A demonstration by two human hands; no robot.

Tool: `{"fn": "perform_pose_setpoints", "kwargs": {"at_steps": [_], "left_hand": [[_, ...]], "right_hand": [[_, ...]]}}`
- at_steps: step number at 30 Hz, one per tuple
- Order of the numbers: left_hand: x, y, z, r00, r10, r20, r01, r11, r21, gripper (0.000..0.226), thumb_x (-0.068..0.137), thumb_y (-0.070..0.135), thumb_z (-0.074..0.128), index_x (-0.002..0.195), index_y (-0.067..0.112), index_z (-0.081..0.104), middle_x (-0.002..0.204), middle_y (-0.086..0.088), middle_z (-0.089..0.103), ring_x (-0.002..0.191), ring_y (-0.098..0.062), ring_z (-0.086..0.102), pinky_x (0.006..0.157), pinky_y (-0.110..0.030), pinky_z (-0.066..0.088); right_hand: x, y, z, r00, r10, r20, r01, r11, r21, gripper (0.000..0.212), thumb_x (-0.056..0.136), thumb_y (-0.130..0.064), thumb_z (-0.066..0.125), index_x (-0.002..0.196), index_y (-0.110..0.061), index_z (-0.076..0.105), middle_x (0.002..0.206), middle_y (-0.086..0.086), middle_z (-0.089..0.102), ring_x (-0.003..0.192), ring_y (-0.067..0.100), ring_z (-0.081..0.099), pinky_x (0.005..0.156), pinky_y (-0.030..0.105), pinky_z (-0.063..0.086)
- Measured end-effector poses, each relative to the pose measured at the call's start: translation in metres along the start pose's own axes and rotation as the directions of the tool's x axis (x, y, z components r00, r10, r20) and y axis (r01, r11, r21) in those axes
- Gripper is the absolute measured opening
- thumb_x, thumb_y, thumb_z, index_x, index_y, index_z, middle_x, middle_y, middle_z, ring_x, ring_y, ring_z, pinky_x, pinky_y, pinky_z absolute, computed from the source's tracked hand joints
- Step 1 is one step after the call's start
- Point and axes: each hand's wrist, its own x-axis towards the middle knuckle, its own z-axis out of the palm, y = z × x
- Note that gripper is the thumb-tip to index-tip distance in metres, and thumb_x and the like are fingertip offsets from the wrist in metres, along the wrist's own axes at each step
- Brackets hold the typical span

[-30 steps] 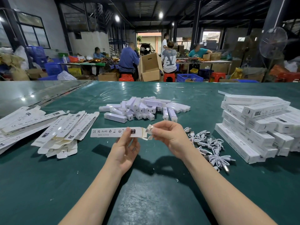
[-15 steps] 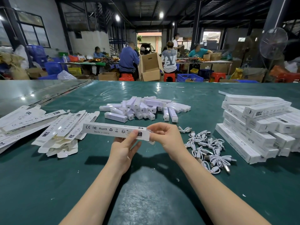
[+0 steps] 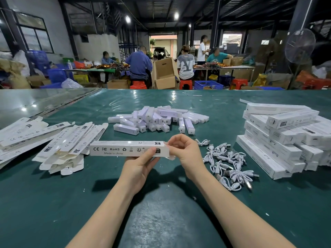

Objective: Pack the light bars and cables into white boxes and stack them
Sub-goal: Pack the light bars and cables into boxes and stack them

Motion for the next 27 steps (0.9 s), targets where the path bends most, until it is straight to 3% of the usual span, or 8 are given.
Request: {"fn": "perform_pose_setpoints", "kwargs": {"at_steps": [5, 10, 16, 20, 23, 27], "left_hand": [[-0.0015, -0.0009, -0.0017, 1.0, 0.031, -0.003, -0.031, 0.999, 0.01, 0.021, 0.068, 0.006, 0.06, 0.089, 0.004, 0.063, 0.082, -0.007, 0.074, 0.078, -0.015, 0.071, 0.065, -0.021, 0.056], [-0.002, -0.0012, -0.0002, 0.999, 0.015, 0.028, -0.015, 1.0, -0.017, 0.021, 0.068, 0.005, 0.061, 0.087, 0.002, 0.066, 0.085, -0.009, 0.074, 0.081, -0.017, 0.071, 0.066, -0.022, 0.056], [-0.004, 0.0017, -0.0013, 0.996, -0.048, 0.076, 0.053, 0.997, -0.063, 0.018, 0.068, 0.004, 0.059, 0.071, 0.008, 0.077, 0.086, -0.01, 0.074, 0.081, -0.016, 0.071, 0.066, -0.021, 0.056], [-0.0045, 0.0, -0.0026, 0.993, -0.096, 0.07, 0.096, 0.995, 0.009, 0.019, 0.068, 0.006, 0.059, 0.076, 0.006, 0.076, 0.085, -0.009, 0.074, 0.079, -0.014, 0.071, 0.065, -0.02, 0.056], [-0.0037, -0.0004, -0.0021, 0.993, -0.101, 0.065, 0.099, 0.995, 0.026, 0.028, 0.067, 0.008, 0.06, 0.093, 0.0, 0.066, 0.089, -0.008, 0.074, 0.082, -0.013, 0.071, 0.067, -0.019, 0.056], [-0.0042, -0.0013, -0.0039, 0.993, -0.102, 0.064, 0.101, 0.994, 0.029, 0.032, 0.068, 0.009, 0.06, 0.099, -0.001, 0.064, 0.091, -0.008, 0.073, 0.084, -0.014, 0.07, 0.071, -0.021, 0.056]], "right_hand": [[-0.0011, 0.0014, -0.0003, 1.0, -0.007, 0.017, 0.007, 1.0, -0.024, 0.028, 0.073, 0.015, 0.065, 0.067, -0.012, 0.059, 0.059, -0.007, 0.065, 0.055, 0.001, 0.058, 0.056, 0.013, 0.046], [-0.0034, 0.002, 0.001, 1.0, -0.008, 0.016, 0.008, 1.0, -0.025, 0.026, 0.078, 0.01, 0.064, 0.067, -0.014, 0.057, 0.066, 0.004, 0.06, 0.058, 0.006, 0.054, 0.056, 0.013, 0.044], [-0.0037, 0.0036, -0.0028, 1.0, 0.011, 0.025, -0.009, 0.996, -0.087, 0.019, 0.08, -0.002, 0.068, 0.067, -0.014, 0.061, 0.06, 0.004, 0.043, 0.057, 0.01, 0.038, 0.054, 0.013, 0.035], [-0.0047, 0.004, -0.0032, 0.999, 0.011, 0.034, -0.007, 0.993, -0.117, 0.019, 0.079, 0.001, 0.068, 0.068, -0.013, 0.062, 0.062, 0.001, 0.055, 0.051, 0.0, 0.048, 0.055, 0.01, 0.04], [-0.0045, 0.0053, -0.0026, 0.999, 0.023, 0.025, -0.021, 0.995, -0.098, 0.023, 0.079, 0.002, 0.067, 0.063, -0.014, 0.061, 0.054, -0.008, 0.057, 0.05, 0.001, 0.048, 0.054, 0.011, 0.04], [-0.004, 0.0053, -0.0011, 0.997, 0.056, 0.06, -0.053, 0.997, -0.05, 0.027, 0.079, 0.002, 0.066, 0.06, -0.016, 0.06, 0.053, -0.011, 0.059, 0.052, 0.002, 0.051, 0.055, 0.012, 0.041]]}}
